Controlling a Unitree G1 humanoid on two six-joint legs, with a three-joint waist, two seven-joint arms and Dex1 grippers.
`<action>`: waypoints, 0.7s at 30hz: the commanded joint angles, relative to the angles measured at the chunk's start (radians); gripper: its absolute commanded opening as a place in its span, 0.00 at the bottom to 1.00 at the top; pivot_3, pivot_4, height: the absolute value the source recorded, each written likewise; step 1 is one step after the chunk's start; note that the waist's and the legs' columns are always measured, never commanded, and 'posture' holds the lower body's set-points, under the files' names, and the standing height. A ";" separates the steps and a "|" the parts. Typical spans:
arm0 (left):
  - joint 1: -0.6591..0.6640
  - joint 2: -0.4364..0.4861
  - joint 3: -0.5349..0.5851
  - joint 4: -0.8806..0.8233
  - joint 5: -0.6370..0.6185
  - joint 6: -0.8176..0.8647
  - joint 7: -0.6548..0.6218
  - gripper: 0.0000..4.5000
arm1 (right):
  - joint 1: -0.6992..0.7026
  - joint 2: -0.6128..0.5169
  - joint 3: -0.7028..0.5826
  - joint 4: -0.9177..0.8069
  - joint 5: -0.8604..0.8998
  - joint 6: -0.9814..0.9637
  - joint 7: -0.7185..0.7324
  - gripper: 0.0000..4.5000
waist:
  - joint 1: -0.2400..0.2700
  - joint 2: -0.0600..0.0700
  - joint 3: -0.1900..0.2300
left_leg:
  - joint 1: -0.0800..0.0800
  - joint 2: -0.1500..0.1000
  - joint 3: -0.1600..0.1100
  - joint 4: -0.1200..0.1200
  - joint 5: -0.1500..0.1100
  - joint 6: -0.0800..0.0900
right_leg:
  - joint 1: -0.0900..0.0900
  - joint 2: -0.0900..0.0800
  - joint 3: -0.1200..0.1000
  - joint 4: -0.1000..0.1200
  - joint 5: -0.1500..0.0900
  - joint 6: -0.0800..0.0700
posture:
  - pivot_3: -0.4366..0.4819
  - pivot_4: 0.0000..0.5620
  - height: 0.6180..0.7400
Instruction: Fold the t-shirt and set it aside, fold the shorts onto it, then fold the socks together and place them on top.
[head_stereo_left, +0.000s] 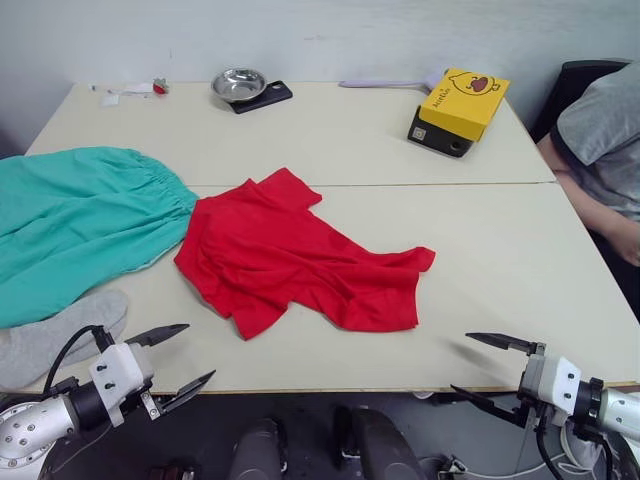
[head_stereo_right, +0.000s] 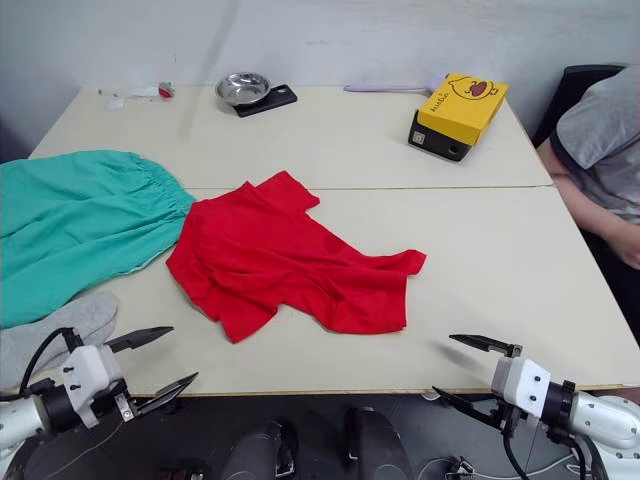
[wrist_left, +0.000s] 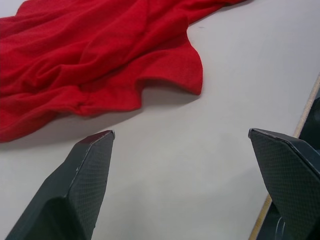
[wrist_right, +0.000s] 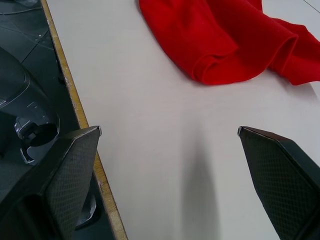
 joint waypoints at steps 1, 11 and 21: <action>0.010 -0.002 0.027 -0.039 -0.047 0.021 -0.006 1.00 | -0.013 0.001 0.001 0.000 0.026 -0.010 0.005 1.00 | 0.000 0.000 0.000 | 0.000 0.000 0.000 0.000 0.000 0.000 | 0.000 0.000 0.000 0.000 0.000 0.000 | 0.48 0.27 1.00; 0.110 0.061 0.239 -0.100 -0.407 0.392 -0.076 1.00 | -0.013 0.016 -0.053 -0.233 0.234 0.217 -0.090 1.00 | -0.002 0.000 0.000 | 0.002 0.000 0.000 0.000 0.001 0.001 | 0.000 0.000 0.000 0.003 0.000 0.000 | 0.48 0.27 1.00; 0.063 0.114 0.261 0.227 -0.140 0.043 -0.253 1.00 | 0.019 -0.018 -0.116 -0.185 0.145 0.106 0.008 1.00 | 0.001 -0.002 -0.001 | 0.002 0.000 0.000 0.000 -0.003 -0.003 | 0.001 0.000 0.000 -0.002 -0.003 -0.005 | 0.48 0.27 1.00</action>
